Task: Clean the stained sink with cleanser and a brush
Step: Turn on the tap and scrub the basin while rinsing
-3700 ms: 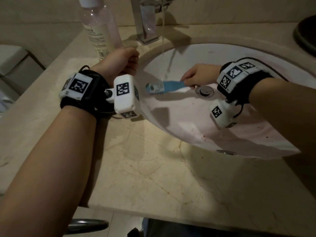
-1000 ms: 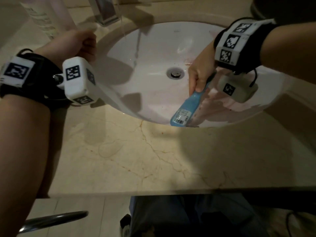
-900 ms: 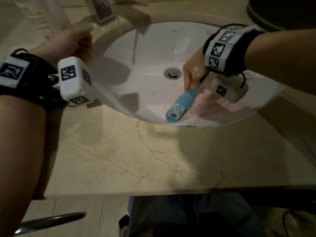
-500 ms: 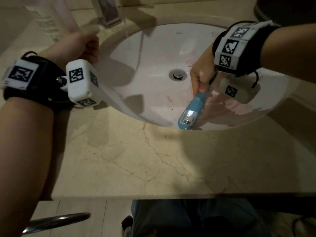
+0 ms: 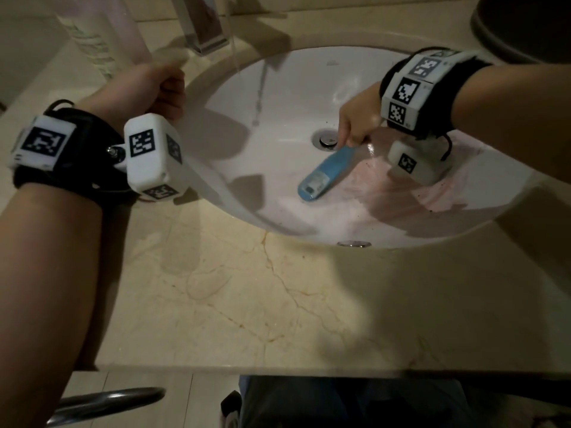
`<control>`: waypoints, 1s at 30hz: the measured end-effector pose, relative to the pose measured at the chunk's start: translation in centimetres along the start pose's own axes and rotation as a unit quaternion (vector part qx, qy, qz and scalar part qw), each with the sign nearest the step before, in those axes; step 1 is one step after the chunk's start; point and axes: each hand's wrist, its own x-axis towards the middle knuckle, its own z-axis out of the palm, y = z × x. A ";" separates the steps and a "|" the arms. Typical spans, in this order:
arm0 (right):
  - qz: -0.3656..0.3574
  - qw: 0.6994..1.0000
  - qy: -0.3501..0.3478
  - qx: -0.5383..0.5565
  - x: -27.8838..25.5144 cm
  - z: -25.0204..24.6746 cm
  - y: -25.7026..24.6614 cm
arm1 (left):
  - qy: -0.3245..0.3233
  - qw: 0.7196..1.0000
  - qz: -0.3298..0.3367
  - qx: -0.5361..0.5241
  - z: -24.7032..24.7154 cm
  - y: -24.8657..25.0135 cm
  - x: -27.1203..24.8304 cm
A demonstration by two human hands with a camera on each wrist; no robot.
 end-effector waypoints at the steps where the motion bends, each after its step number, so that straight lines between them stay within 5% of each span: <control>1: -0.001 0.999 0.042 0.009 0.5 -0.4 0.1 | 0.003 1.000 -0.003 -0.002 -0.2 -0.1 0.1; 4: -0.028 0.995 0.087 0.034 1.5 -0.5 -0.5 | 0.016 1.000 -0.011 -0.004 -0.6 -0.4 0.4; 11: -0.081 0.994 -0.038 0.056 0.1 1.5 -2.3 | 0.091 0.992 -0.084 0.032 0.9 -0.6 0.9; 16: -0.044 0.993 -0.075 0.086 -1.6 0.6 -1.8 | 0.186 0.981 -0.057 0.009 1.5 0.0 0.1; 21: -0.121 0.985 -0.101 0.067 -1.4 0.2 -1.6 | 0.271 0.960 0.022 -0.067 1.6 -0.8 -0.3; 23: -0.080 0.982 -0.098 0.140 -0.9 0.8 -1.9 | 0.281 0.953 0.023 -0.109 1.2 -1.4 0.0; 30: -0.137 0.947 -0.183 0.224 -0.5 1.0 -2.6 | 0.273 0.962 0.021 -0.017 0.9 -1.5 0.6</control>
